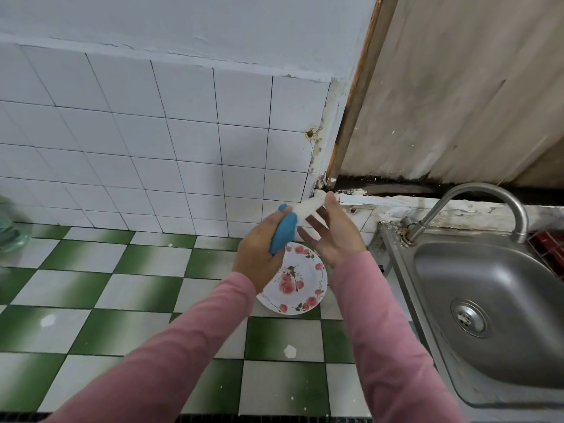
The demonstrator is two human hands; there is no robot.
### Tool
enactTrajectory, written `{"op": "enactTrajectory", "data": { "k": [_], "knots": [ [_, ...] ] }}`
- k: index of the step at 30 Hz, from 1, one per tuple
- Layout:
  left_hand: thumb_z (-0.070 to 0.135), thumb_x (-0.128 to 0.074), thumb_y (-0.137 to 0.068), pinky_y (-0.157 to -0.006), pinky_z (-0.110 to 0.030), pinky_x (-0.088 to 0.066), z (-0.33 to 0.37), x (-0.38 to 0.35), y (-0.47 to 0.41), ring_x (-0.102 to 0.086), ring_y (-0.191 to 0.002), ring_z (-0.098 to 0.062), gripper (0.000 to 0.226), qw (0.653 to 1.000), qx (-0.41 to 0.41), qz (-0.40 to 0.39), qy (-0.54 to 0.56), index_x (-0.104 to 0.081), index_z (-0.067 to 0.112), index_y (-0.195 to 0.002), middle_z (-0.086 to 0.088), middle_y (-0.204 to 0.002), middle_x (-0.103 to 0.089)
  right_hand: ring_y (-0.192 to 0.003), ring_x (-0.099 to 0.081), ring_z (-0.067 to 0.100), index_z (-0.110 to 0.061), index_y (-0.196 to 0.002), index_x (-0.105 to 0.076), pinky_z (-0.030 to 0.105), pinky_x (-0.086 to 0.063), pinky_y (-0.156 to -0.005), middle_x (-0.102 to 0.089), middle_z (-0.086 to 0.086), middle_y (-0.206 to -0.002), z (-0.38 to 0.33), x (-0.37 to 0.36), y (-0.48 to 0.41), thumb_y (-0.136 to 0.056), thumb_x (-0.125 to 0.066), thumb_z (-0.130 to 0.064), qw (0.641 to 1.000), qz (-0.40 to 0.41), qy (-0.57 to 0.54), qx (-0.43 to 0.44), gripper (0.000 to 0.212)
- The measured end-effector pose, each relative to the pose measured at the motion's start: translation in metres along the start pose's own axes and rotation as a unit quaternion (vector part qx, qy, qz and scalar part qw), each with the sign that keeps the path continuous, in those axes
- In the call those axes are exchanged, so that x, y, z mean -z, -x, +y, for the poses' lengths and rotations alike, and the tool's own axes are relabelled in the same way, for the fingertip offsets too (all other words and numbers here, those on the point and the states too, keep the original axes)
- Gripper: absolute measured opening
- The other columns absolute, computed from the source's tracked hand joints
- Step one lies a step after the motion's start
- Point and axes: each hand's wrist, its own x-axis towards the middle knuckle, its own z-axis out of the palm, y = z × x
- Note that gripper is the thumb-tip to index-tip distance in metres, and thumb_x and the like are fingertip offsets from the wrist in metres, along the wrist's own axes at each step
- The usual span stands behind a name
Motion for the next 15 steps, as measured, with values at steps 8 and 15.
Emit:
{"op": "enactTrajectory", "data": {
  "k": [8, 15],
  "knots": [
    [0.017, -0.068, -0.091, -0.08, -0.043, -0.058, -0.016, 0.021, -0.01, -0.064, -0.096, -0.026, 0.028, 0.839, 0.435, 0.183, 0.269, -0.058, 0.022, -0.116, -0.004, -0.105, -0.064, -0.139, -0.041, 0.031, -0.02, -0.153, -0.033, 0.053, -0.034, -0.11, -0.041, 0.003, -0.154, 0.045, 0.063, -0.011, -0.074, -0.06, -0.079, 0.949, 0.099, 0.293, -0.056, 0.102],
    [0.008, -0.071, -0.086, -0.069, -0.041, -0.057, -0.033, 0.027, -0.007, -0.066, -0.079, -0.024, 0.025, 0.739, 0.513, 0.155, 0.408, -0.059, 0.014, -0.107, -0.007, -0.096, -0.068, -0.119, -0.062, 0.032, -0.023, -0.134, -0.057, 0.052, -0.047, -0.104, -0.07, 0.007, -0.124, 0.066, 0.077, -0.008, -0.094, -0.045, -0.065, 0.996, -0.021, -0.018, -0.082, 0.059]
  ]
}}
